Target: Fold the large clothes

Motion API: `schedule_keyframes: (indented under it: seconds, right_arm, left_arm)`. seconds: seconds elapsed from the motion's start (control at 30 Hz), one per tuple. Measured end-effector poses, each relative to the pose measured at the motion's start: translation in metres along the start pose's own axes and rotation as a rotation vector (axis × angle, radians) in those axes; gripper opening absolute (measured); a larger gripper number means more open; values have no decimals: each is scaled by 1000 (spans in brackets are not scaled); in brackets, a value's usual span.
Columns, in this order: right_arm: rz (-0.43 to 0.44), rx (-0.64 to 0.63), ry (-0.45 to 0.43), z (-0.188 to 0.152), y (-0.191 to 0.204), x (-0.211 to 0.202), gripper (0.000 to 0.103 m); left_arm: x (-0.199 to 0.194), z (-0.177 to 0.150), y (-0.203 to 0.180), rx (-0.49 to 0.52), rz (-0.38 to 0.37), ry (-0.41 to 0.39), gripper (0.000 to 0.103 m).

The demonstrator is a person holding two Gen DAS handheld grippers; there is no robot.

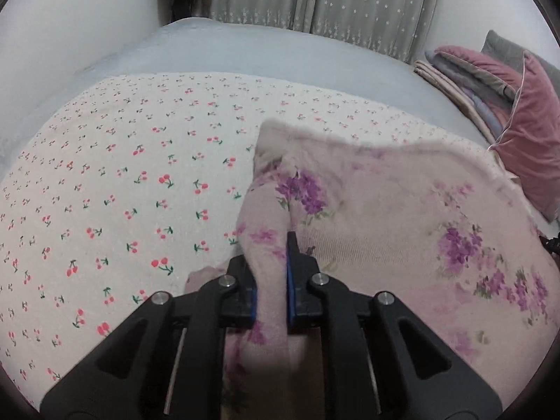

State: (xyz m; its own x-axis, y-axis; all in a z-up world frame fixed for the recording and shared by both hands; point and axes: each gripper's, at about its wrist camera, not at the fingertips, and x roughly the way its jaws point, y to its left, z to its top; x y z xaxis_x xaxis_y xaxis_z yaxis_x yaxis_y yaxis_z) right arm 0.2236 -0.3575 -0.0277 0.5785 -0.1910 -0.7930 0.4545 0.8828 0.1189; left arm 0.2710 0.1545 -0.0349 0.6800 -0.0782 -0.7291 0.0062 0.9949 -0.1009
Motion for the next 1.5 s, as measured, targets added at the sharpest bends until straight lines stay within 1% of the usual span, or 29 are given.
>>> schedule_keyframes:
  seconds: [0.07, 0.13, 0.23, 0.27, 0.3, 0.33, 0.37, 0.43, 0.47, 0.5, 0.53, 0.57, 0.63, 0.67, 0.7, 0.77, 0.8, 0.83, 0.9, 1.07, 1.1, 1.13, 1.17, 1.23, 1.3, 1.33, 1.4, 1.43, 1.5]
  right_arm:
    - [-4, 10, -22, -4, -2, 1, 23]
    - [-18, 5, -40, -2, -2, -6, 25]
    - [-13, 4, -81, -8, -4, -25, 34]
    - [-11, 3, -97, -8, -6, -33, 36]
    - [-10, 0, -117, -10, -7, -43, 41]
    - [-8, -3, -132, -12, -5, -50, 47]
    - [-3, -7, -147, -12, -3, -58, 56]
    - [29, -20, -188, -16, 5, -77, 62]
    - [49, -33, -209, -20, 12, -87, 63]
    - [73, -61, -232, -25, 23, -97, 66]
    - [88, -81, -241, -29, 31, -102, 68]
    - [115, -115, -241, -34, 44, -107, 69]
    - [178, -181, -204, -43, 70, -108, 69]
    - [210, -209, -177, -49, 82, -105, 70]
    - [233, -230, -150, -55, 92, -102, 70]
    - [233, -256, -96, -64, 101, -90, 70]
    - [217, -261, -73, -67, 100, -83, 70]
    - [208, -261, -60, -70, 95, -77, 70]
    - [202, -247, -70, -72, 82, -74, 70]
    - [113, -196, -100, -68, 45, -83, 70]
    - [87, -187, -105, -68, 39, -85, 70]
    - [39, -180, -115, -69, 32, -88, 70]
    - [20, -168, -122, -69, 25, -91, 70]
    - [38, -117, -126, -70, 10, -98, 70]
    - [97, -48, -138, -72, -6, -109, 70]
    - [107, -28, -142, -72, -11, -115, 70]
    - [129, 11, -153, -72, -21, -125, 73]
    - [145, 33, -163, -73, -28, -131, 77]
    - [168, 76, -175, -75, -40, -138, 81]
  left_arm:
    - [-6, 4, -5, 24, 31, -9, 16]
    - [-7, 6, -12, 53, 58, 7, 17]
    - [-24, 6, -15, 70, 71, -18, 27]
    - [-33, 6, -15, 68, 63, -31, 33]
    - [-42, 7, -15, 61, 56, -41, 38]
    - [-50, 6, -17, 55, 47, -49, 53]
    - [-60, 3, -17, 46, 25, -66, 64]
    - [-80, 2, -25, 39, -44, -116, 67]
    - [-92, 0, -34, 47, -88, -134, 69]
    - [-97, -1, -40, 58, -116, -139, 71]
    - [-101, -5, -51, 77, -151, -143, 75]
    - [-102, -7, -57, 91, -168, -142, 78]
    - [-98, -17, -76, 130, -177, -126, 81]
    - [-90, -23, -84, 150, -162, -103, 81]
    - [-78, -29, -90, 169, -137, -61, 81]
    - [-57, -39, -87, 170, -82, 20, 81]
    - [-52, -43, -81, 152, -69, 36, 81]
    - [-49, -45, -74, 130, -70, 35, 81]
    - [-52, -46, -63, 102, -51, 27, 81]
    - [-64, -49, -58, 141, 36, 32, 81]
    - [-66, -51, -56, 145, 51, 29, 81]
    - [-70, -53, -52, 147, 66, 21, 81]
    - [-75, -54, -48, 144, 76, 12, 81]
    - [-81, -55, -41, 127, 89, 2, 82]
    - [-87, -54, -35, 103, 93, 4, 87]
    - [-91, -54, -30, 87, 89, 6, 91]
    - [-99, -55, -16, 23, 48, 5, 93]
    - [-101, -55, -11, 0, 33, 6, 94]
    - [-106, -57, 5, -77, -5, 11, 95]
